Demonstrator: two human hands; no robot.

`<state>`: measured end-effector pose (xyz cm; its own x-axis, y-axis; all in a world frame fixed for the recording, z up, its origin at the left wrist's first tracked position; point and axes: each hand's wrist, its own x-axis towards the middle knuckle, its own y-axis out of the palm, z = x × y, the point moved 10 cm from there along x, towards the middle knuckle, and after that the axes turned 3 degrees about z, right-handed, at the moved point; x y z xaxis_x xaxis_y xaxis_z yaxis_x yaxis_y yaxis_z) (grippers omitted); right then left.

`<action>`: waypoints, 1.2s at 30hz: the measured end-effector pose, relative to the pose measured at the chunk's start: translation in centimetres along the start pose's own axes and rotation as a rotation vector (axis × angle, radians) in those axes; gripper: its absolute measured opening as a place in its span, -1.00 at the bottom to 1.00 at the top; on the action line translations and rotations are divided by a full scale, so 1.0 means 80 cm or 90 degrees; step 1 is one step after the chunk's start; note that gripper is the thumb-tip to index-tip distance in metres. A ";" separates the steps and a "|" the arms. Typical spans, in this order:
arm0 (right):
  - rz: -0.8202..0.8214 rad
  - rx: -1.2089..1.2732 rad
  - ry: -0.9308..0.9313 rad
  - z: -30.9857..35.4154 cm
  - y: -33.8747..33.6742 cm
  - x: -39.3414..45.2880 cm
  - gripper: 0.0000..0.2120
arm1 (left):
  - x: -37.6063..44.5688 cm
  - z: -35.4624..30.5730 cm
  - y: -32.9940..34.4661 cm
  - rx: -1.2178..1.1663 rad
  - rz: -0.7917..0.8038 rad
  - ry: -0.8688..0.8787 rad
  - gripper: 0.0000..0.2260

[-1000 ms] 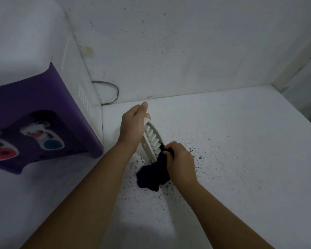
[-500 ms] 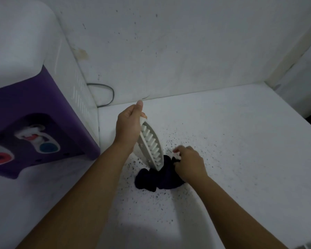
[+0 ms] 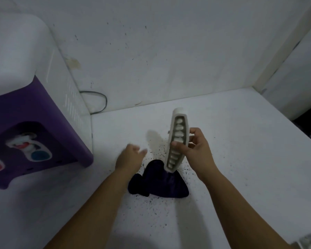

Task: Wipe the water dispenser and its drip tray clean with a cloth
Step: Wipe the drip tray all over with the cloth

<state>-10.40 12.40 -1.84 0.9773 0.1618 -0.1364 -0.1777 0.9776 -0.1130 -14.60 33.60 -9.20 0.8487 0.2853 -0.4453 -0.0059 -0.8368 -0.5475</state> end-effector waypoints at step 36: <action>0.016 -0.151 -0.034 -0.020 -0.010 0.004 -0.78 | -0.079 -0.149 0.001 -0.166 -0.216 0.410 -0.80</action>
<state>-10.11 11.43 -3.35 0.9758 0.1991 -0.0899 -0.2180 0.9149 -0.3398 -13.67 26.16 1.98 0.9224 0.2849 0.2609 0.3668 -0.8579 -0.3599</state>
